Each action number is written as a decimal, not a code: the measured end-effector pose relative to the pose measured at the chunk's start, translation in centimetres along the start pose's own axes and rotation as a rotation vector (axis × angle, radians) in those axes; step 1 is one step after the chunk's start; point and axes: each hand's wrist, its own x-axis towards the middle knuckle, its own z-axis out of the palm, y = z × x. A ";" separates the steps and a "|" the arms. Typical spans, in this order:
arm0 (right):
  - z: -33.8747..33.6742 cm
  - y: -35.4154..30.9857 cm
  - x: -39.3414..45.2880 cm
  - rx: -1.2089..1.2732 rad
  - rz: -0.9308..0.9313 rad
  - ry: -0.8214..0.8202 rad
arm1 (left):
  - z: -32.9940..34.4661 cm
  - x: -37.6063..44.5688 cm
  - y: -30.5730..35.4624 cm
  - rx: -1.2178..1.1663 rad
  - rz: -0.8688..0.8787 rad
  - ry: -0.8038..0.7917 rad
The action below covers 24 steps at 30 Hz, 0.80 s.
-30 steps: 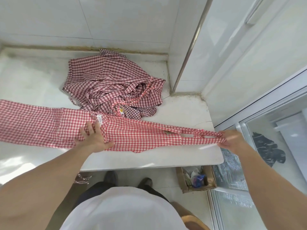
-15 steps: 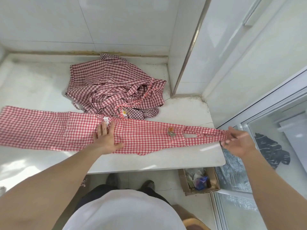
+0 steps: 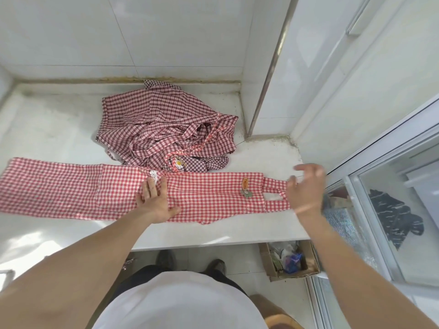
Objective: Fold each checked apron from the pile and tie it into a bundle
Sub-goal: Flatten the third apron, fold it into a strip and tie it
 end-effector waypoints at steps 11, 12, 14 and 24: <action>12.5 -9.8 -11.4 -0.196 -0.550 -0.812 | 0.7 0.1 -1.5 -0.088 0.144 0.098; 12.4 -9.3 -11.5 -0.207 -0.556 -0.799 | 1.0 0.0 -2.4 -0.111 0.178 0.135; 12.3 -8.7 -11.2 -0.208 -0.548 -0.788 | 2.2 -0.4 -4.2 -0.117 0.202 0.203; 12.2 -10.8 -12.1 -0.217 -0.453 -0.603 | 4.1 -0.5 -8.1 -0.150 0.244 0.537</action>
